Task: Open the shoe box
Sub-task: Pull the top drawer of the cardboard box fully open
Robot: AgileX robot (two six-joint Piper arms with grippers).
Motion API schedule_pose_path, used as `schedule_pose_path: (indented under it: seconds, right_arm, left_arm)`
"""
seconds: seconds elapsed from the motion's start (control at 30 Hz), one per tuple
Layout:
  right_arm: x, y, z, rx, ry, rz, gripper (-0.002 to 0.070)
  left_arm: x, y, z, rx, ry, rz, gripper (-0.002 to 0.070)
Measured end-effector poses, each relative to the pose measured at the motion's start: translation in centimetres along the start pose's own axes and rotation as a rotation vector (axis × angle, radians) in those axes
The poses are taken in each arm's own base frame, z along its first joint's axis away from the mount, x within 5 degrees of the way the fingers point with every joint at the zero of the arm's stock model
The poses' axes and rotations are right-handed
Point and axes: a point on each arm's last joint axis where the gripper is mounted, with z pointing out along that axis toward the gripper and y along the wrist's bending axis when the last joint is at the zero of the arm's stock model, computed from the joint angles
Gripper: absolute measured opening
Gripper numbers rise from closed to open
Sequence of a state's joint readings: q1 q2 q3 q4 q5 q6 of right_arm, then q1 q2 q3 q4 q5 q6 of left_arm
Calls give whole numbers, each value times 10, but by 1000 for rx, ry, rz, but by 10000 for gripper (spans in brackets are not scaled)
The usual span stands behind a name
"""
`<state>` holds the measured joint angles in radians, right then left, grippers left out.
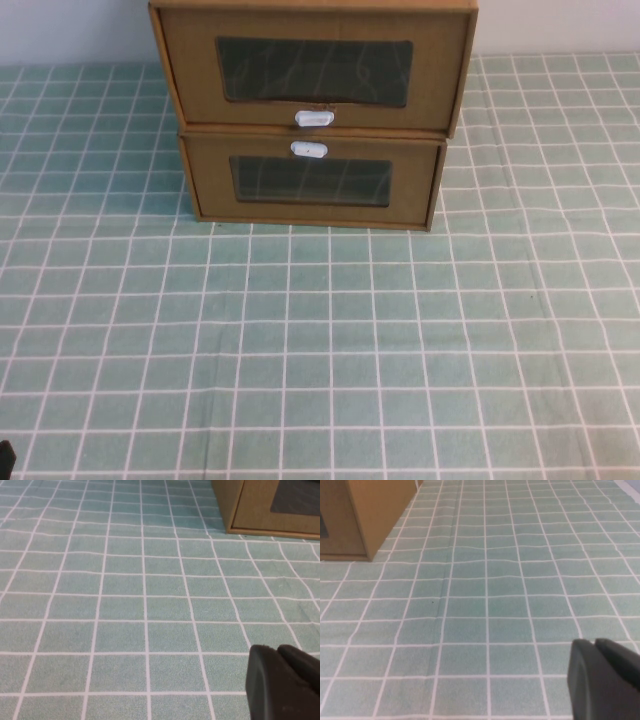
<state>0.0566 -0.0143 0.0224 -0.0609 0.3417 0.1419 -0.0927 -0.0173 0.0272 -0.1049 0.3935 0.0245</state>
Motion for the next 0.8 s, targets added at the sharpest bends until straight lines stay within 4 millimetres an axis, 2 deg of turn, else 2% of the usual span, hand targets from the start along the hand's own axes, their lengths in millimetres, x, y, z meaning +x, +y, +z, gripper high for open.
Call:
schedule_pose_path:
  seconds: [0.23, 0.37, 0.5, 0.63, 0.8]
  right_arm:
    - [-2, 0, 0, -3, -24, 0, -13]
    - [-13, 2, -1, -21, -148, 0, -13]
    - [-41, 6, -10, -67, -468, 0, -13]
    - [-69, 10, -32, -124, -864, 0, -13]
    - [-85, 12, -62, -178, -1240, -2, -13]
  left_arm:
    - [0, 0, 0, -1, 0, 5, -5]
    - [0, 0, 0, -4, -4, 13, -5]
    - [-7, -1, 0, 15, -80, -41, -5]
    - [-24, -2, -3, 47, -260, -198, -5]
    - [-40, 3, -9, 42, -462, -330, -5]
